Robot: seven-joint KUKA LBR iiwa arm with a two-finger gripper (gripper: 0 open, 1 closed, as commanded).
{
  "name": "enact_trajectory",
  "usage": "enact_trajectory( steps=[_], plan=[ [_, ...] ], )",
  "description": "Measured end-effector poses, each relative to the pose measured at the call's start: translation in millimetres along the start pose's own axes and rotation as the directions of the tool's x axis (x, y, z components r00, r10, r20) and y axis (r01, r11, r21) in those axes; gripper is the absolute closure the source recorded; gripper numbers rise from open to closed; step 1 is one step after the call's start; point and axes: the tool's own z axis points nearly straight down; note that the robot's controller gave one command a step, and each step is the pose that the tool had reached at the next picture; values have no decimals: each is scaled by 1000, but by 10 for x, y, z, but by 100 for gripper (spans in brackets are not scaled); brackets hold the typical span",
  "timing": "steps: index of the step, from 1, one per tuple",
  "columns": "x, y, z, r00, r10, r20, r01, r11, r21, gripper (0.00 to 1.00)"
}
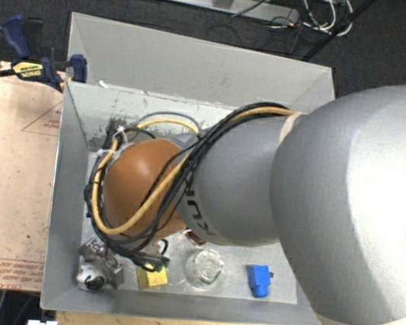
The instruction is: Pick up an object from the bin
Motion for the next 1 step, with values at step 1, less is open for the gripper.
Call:
enact_trajectory(
  steps=[1],
  plan=[
    [0,0,0,1000,0,0,0,1000,0,100]
  ],
)
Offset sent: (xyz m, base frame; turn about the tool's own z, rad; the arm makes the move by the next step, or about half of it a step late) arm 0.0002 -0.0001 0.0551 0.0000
